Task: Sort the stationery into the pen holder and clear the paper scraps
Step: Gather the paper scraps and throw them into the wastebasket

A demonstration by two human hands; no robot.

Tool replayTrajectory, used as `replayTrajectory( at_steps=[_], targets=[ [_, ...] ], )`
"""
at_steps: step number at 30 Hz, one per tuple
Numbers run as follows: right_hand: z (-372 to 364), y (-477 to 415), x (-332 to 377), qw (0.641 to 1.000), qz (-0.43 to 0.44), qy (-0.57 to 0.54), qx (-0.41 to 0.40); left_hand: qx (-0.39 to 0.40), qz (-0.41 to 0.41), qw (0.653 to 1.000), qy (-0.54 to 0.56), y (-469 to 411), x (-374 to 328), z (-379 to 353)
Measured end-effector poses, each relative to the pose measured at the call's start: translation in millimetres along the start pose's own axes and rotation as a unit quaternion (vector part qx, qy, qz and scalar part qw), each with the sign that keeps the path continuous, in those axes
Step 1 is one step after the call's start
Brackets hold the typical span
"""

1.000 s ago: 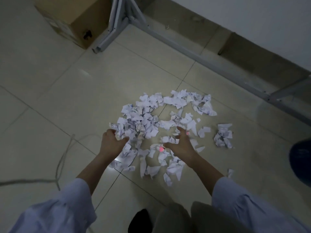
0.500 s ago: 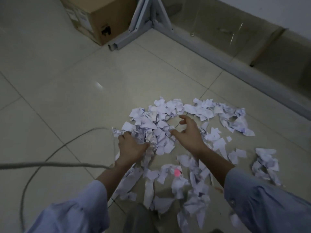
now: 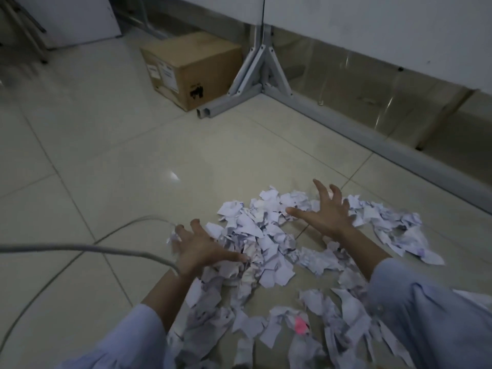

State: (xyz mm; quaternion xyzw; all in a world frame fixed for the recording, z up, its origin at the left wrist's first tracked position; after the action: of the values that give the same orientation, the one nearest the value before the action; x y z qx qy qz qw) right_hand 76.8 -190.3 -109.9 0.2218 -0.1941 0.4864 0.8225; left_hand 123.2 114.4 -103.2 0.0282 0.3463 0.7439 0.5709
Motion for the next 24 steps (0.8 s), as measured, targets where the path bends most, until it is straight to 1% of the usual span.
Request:
replayTrajectory(
  at_steps=[1, 3, 5, 7, 9, 12, 14, 16, 20, 24],
  targets=[
    [0.4, -1.2, -6.4, 1.0, -0.02, -0.008, 0.012, -0.003, 0.006, 1.0, -0.001, -4.6, 2.4, 8.0],
    [-0.1, -1.9, -16.7, 0.997, -0.047, -0.053, 0.029, 0.03, 0.02, 0.999, 0.013, -11.4, 8.2, 15.8],
    [-3.3, -2.0, -20.2, 0.995, -0.054, -0.078, 0.041, 0.07, -0.002, 0.997, -0.028, -10.2, 9.9, 10.1],
    [-8.9, -4.8, -15.8, 0.995, -0.036, -0.082, 0.053, 0.077, -0.045, 0.991, -0.1, -4.3, 7.0, -4.7],
    [-17.5, -7.9, -5.8, 0.996, -0.001, -0.062, 0.066, 0.072, -0.069, 0.985, -0.138, 0.2, 1.7, -20.9],
    [-35.3, -6.5, 8.4, 0.995, 0.049, 0.0, 0.092, 0.093, -0.078, 0.987, -0.109, 3.5, -9.7, -44.3],
    [-48.2, -0.7, 12.5, 0.993, 0.054, 0.009, 0.1, 0.095, -0.093, 0.987, -0.094, 6.0, -18.8, -56.6],
    [-59.3, 6.5, 17.6, 0.993, 0.061, 0.007, 0.103, 0.078, -0.115, 0.986, -0.086, 8.1, -28.0, -64.8],
    [-73.3, 23.1, 27.2, 0.994, 0.083, -0.004, 0.071, 0.05, -0.162, 0.985, -0.044, 11.3, -43.0, -76.0],
    [-75.7, 39.0, 28.3, 0.992, 0.103, -0.075, 0.018, 0.019, -0.206, 0.978, -0.019, 13.6, -52.2, -81.3]
  ],
)
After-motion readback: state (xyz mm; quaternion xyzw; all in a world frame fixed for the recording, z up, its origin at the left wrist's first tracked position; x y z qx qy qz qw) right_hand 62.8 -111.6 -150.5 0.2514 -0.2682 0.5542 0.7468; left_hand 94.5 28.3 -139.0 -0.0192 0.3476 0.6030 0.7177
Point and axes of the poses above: each hand's wrist, its own y-axis away from the middle knuckle, its own z-axis out of the back of the hand, x = y × z, the point moved 5 cm from there along -y, towards the middle knuckle, and after that the axes turned 9 degrees about z, right-handed, at the moved point
